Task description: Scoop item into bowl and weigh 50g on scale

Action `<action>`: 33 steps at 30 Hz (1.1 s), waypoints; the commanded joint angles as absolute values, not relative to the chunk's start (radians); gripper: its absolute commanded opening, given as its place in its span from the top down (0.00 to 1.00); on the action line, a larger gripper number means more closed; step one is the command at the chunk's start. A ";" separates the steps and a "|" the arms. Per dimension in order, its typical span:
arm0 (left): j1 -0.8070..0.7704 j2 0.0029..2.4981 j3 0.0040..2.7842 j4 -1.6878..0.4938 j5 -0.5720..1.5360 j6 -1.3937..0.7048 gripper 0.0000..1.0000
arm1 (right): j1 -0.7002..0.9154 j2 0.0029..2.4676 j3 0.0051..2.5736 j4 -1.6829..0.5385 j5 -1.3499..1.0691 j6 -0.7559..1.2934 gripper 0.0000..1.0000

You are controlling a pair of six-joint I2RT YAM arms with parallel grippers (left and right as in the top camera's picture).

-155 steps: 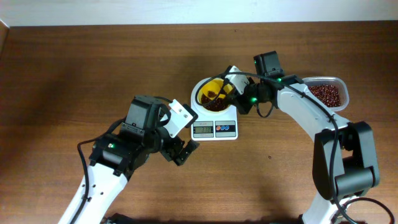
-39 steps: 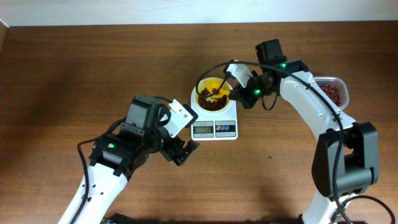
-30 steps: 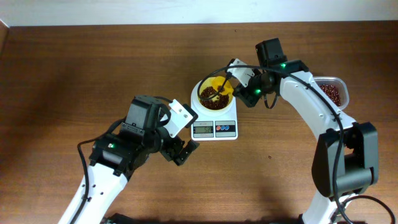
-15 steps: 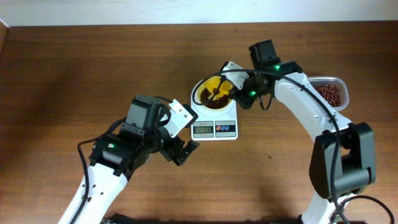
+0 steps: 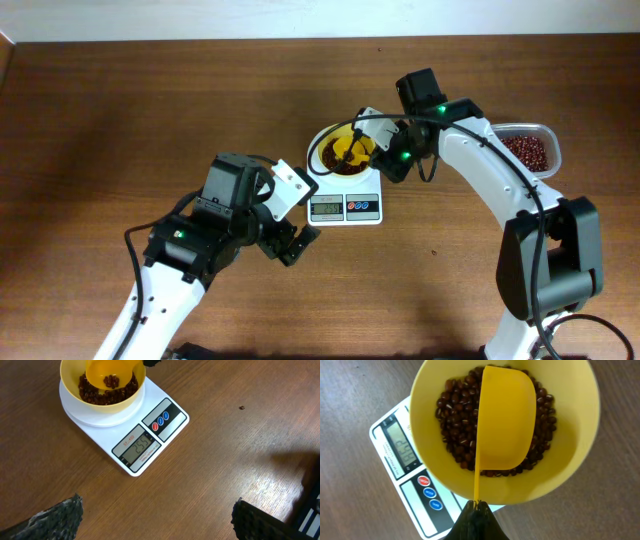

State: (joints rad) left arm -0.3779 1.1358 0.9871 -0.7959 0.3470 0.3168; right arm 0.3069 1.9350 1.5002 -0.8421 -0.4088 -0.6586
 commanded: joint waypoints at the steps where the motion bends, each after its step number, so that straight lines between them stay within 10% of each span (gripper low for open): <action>1: -0.379 1.124 0.982 -0.794 0.344 0.310 0.01 | 0.316 1.944 1.509 -0.868 -0.444 -0.658 0.96; 33: -0.379 1.124 0.982 -0.794 0.344 0.310 0.01 | 0.312 1.944 1.509 -0.891 -0.682 -0.589 0.96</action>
